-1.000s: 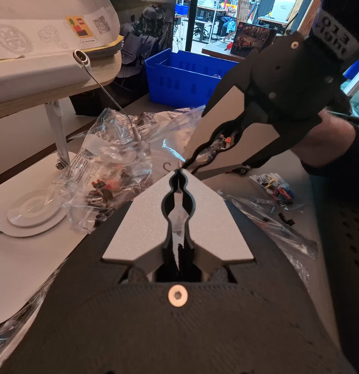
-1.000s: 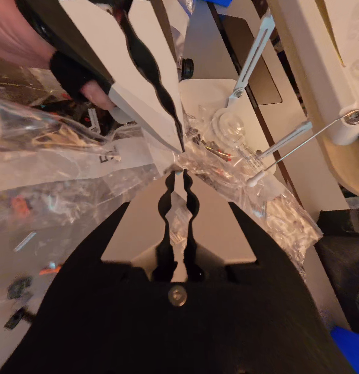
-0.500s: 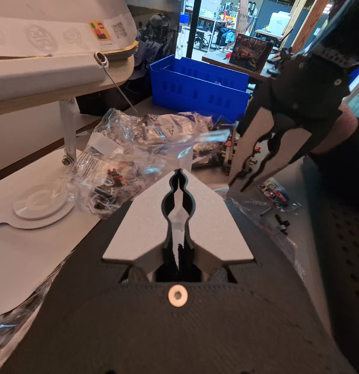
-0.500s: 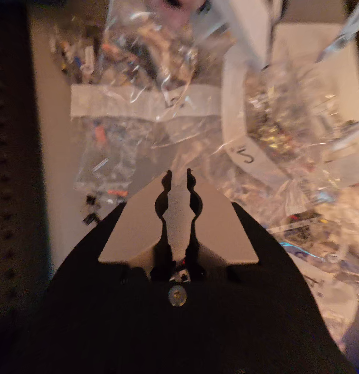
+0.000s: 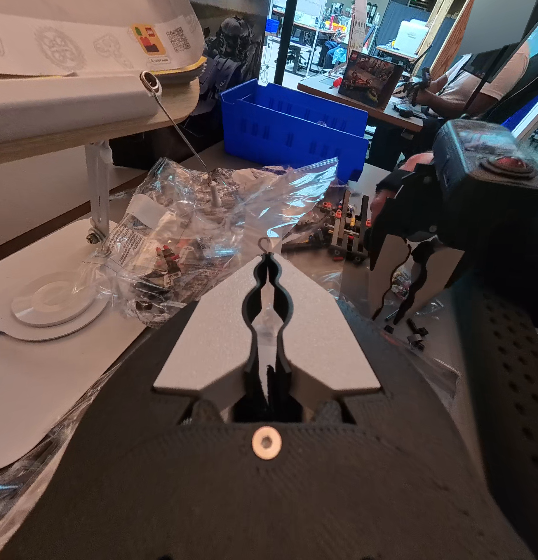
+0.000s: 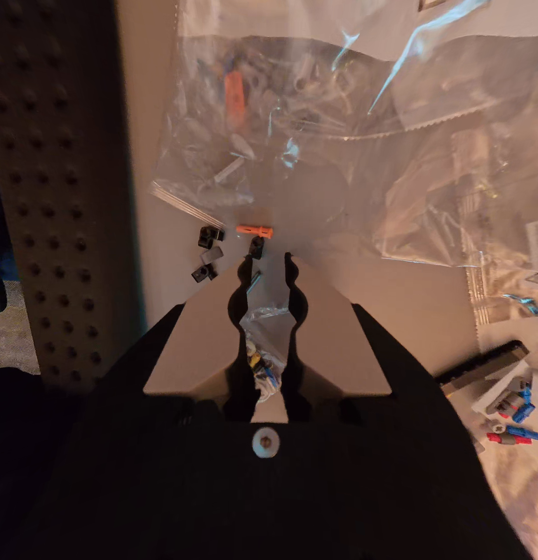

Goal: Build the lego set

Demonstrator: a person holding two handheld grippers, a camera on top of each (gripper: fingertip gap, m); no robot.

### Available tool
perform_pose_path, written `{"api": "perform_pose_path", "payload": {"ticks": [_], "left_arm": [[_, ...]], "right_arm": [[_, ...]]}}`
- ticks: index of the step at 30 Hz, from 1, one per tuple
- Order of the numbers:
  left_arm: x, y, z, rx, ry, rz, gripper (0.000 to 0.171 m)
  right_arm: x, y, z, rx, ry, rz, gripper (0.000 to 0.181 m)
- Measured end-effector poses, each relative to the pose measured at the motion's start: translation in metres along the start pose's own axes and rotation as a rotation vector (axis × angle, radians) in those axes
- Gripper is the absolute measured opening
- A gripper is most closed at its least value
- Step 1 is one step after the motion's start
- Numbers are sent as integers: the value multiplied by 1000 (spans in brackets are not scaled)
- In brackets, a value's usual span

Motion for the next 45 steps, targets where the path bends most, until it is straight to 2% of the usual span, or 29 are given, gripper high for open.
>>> {"api": "perform_pose_path", "payload": {"ticks": [16, 21, 31, 40, 45], "left_arm": [[1, 1, 2, -9, 0, 7, 0], [1, 1, 2, -13, -1, 11, 0], [2, 1, 2, -17, -4, 17, 0], [2, 2, 3, -21, -2, 20, 0], [2, 2, 4, -25, -3, 23, 0]], "right_arm": [[-5, -2, 9, -46, 25, -30, 15], [0, -1, 9, -48, 47, -24, 2], [-3, -9, 7, -14, 48, -41, 18], [-1, -9, 13, -35, 74, -68, 6], [0, -8, 12, -31, 72, -63, 5]]}}
Point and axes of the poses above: each gripper's, where its closed fingertips meet, z out along the fingers, y out of its underside, x = y × z across the jaws, the point moved 3 cm from there along -z, back along the fingers, and after that the axes turned 5 degrees about z, right-handed, at the moved point
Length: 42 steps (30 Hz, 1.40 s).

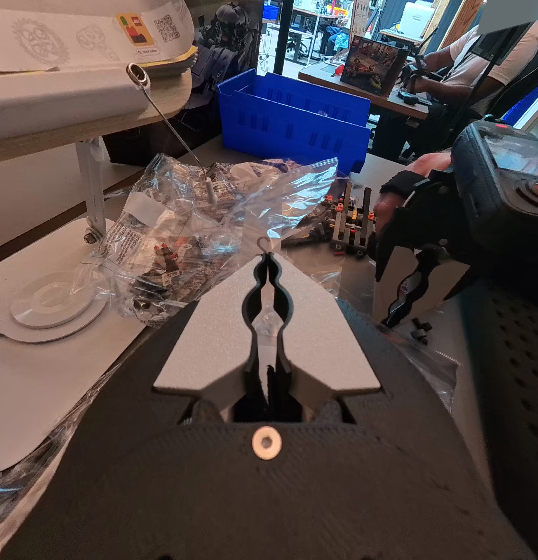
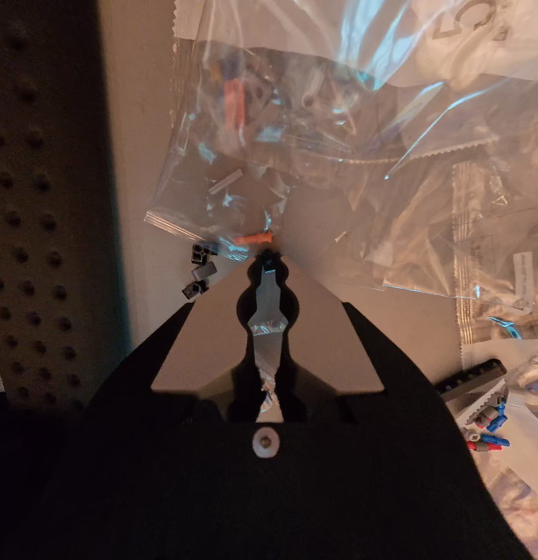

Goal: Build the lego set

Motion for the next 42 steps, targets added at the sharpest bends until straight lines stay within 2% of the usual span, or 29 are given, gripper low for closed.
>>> {"api": "perform_pose_path", "payload": {"ticks": [6, 16, 21, 36, 42], "left_arm": [[0, 0, 0, -5, -2, 6, 0], [2, 2, 2, -15, 2, 9, 0], [2, 3, 4, -22, 5, 9, 0], [2, 6, 8, -34, 6, 8, 0], [4, 6, 10, -37, 14, 9, 0]], "right_arm": [[8, 4, -7, 12, 39, 20, 5], [36, -22, -56, 253, 239, 46, 5], [48, -36, -68, 324, 314, 46, 4], [58, -62, -71, 441, 342, 37, 5], [69, -65, -53, 339, 410, 37, 5]]}}
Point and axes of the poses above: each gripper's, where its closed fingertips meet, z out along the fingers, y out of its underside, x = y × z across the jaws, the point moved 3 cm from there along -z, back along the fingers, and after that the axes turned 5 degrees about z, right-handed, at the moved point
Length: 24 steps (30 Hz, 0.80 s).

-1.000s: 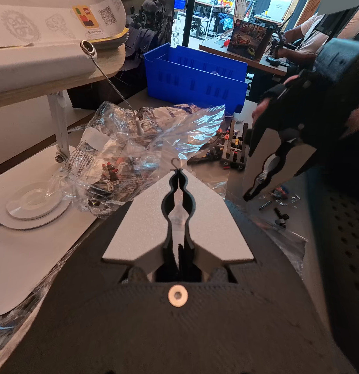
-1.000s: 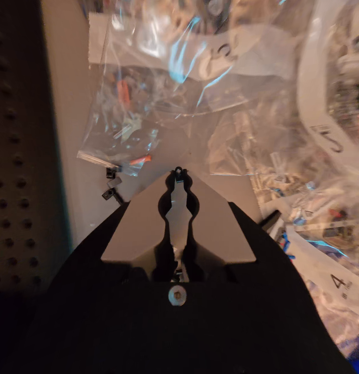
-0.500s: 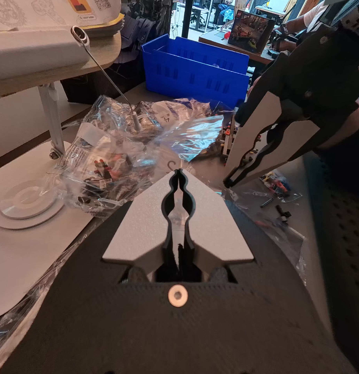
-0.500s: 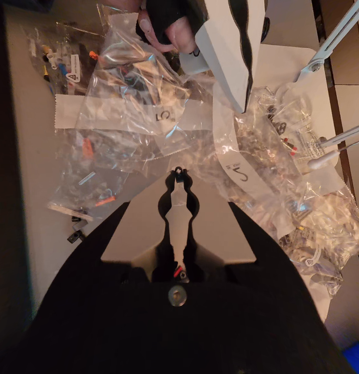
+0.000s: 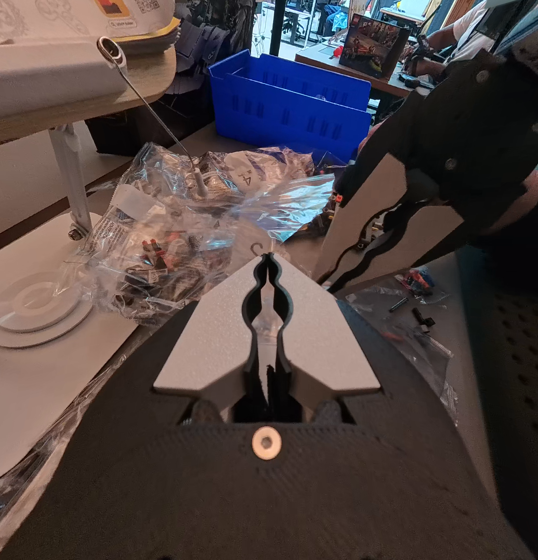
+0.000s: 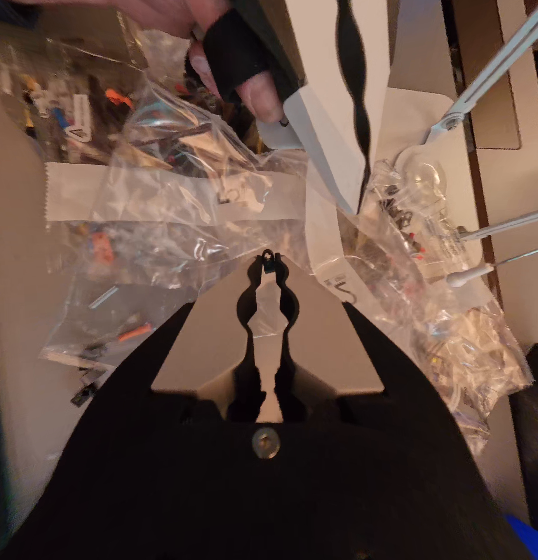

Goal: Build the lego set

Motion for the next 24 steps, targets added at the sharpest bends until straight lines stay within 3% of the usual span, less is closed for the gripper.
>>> {"api": "perform_pose_path", "payload": {"ticks": [4, 10, 18, 24], "left_arm": [[1, 0, 0, -1, 1, 1, 0], [-1, -1, -1, 6, -5, -3, 0], [-2, 0, -1, 6, -4, -7, 0], [-2, 0, -1, 9, -3, -7, 0]], "right_arm": [[10, 0, 5, -23, 78, 13, 25], [11, -1, -11, 44, 46, 43, 22], [8, 2, -20, 66, 12, 38, 4], [13, -1, -23, 94, 32, 77, 13]]}}
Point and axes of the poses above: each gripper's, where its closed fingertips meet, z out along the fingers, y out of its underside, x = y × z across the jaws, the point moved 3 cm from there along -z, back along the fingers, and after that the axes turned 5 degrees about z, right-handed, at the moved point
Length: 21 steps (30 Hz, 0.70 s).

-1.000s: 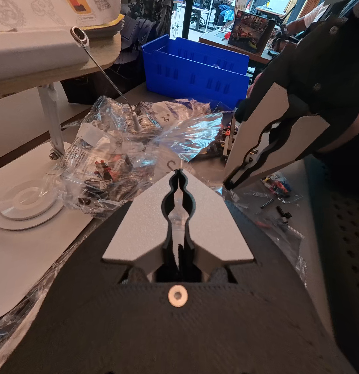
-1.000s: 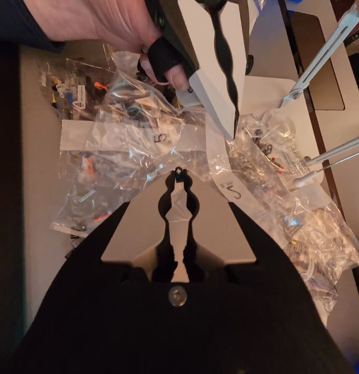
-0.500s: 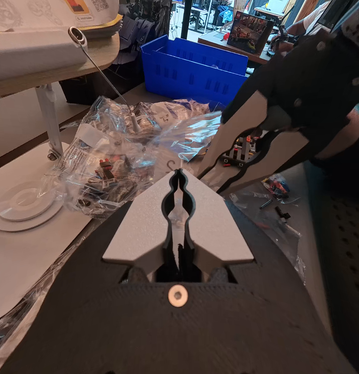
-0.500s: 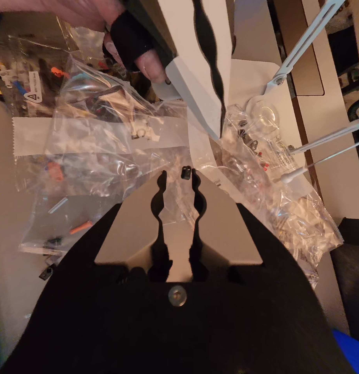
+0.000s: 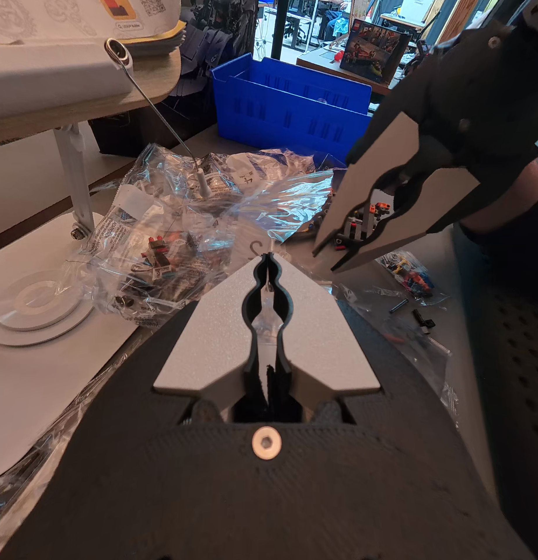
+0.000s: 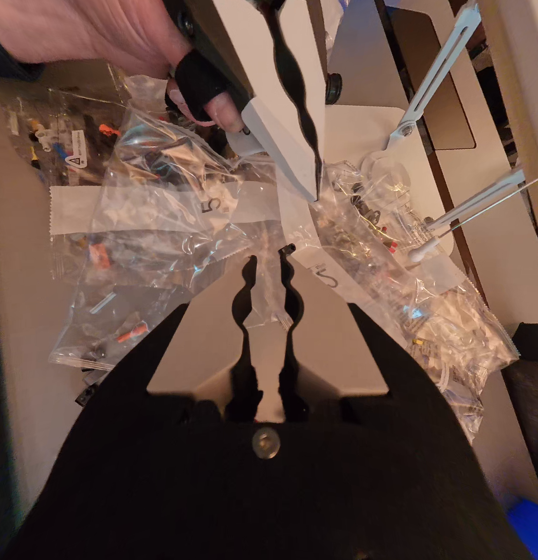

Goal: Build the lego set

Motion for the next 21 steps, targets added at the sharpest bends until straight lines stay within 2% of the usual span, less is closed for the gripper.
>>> {"api": "perform_pose_path", "payload": {"ticks": [8, 14, 15, 19, 21], "left_arm": [[2, -3, 0, 15, 6, -1, 0], [4, -3, 1, 16, 18, -5, 0], [4, -3, 1, 15, 20, -6, 0], [4, -2, 1, 16, 18, -7, 0], [3, -4, 0, 26, 20, -14, 0]], "right_arm": [[-9, 6, 20, -73, -24, -15, 16], [-6, 2, 22, -47, 9, 1, 7], [-4, 2, 23, -42, 23, 2, 0], [13, 1, 25, -43, 163, 14, 0], [11, -2, 20, -23, 142, 10, 0]]}}
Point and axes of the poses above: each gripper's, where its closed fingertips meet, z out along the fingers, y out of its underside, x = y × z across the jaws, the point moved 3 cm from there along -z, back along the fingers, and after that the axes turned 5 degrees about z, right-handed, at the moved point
